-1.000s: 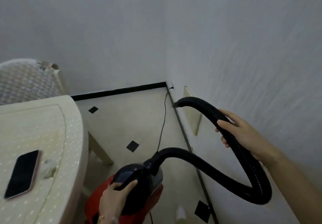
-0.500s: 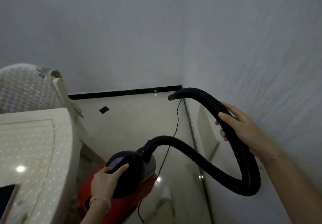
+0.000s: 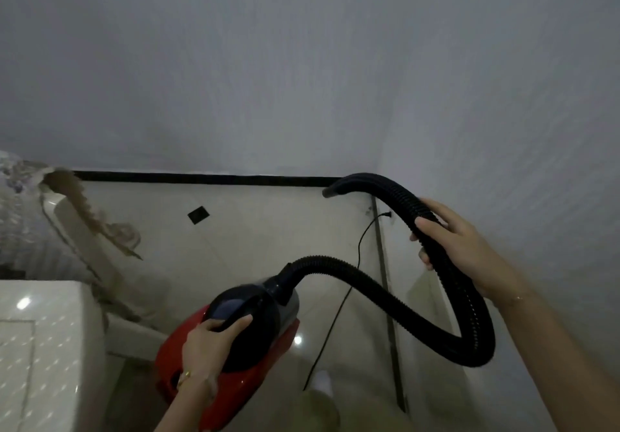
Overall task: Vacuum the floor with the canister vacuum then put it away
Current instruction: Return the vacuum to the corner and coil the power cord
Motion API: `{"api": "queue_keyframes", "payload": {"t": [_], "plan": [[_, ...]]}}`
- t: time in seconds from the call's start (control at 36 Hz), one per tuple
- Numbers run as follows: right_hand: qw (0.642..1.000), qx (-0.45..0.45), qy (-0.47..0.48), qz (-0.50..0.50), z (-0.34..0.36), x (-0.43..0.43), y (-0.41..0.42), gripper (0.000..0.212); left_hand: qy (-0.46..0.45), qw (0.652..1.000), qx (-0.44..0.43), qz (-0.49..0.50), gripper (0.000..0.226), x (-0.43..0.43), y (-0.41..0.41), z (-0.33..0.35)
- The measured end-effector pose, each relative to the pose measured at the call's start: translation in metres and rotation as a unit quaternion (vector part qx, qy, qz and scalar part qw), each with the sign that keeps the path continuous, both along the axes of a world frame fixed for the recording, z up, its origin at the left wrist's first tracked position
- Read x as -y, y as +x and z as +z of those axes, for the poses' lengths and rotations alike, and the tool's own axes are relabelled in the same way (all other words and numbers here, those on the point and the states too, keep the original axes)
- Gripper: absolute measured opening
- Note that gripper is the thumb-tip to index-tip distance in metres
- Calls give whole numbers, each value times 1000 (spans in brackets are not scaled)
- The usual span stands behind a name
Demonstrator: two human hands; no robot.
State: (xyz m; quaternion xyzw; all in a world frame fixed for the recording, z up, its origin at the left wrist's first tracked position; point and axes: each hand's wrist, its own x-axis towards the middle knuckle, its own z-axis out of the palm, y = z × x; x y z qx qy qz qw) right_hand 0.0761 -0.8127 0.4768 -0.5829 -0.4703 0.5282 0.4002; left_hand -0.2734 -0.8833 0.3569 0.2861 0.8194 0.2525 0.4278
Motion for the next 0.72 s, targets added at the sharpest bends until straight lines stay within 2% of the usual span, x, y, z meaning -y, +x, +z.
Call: {"api": "queue_keyframes", "payload": {"t": [0.17, 0.31, 0.47, 0.56, 0.72], "plan": [[1000, 9, -14, 13, -3, -90, -9, 37, 11, 1000, -3, 8, 47, -77, -4, 8], [1000, 3, -21, 23, -9, -168, -12, 34, 4, 999, -6, 35, 57, -138, -14, -1], [999, -12, -32, 28, -29, -274, -11, 29, 6, 998, -25, 52, 49, -231, -20, -13], [998, -20, -51, 24, -44, -331, -9, 30, -18, 998, -47, 35, 29, -279, -21, -23], [994, -29, -104, 20, -57, -426, -5, 32, -50, 996, -75, 12, 31, -374, -19, -25]]}}
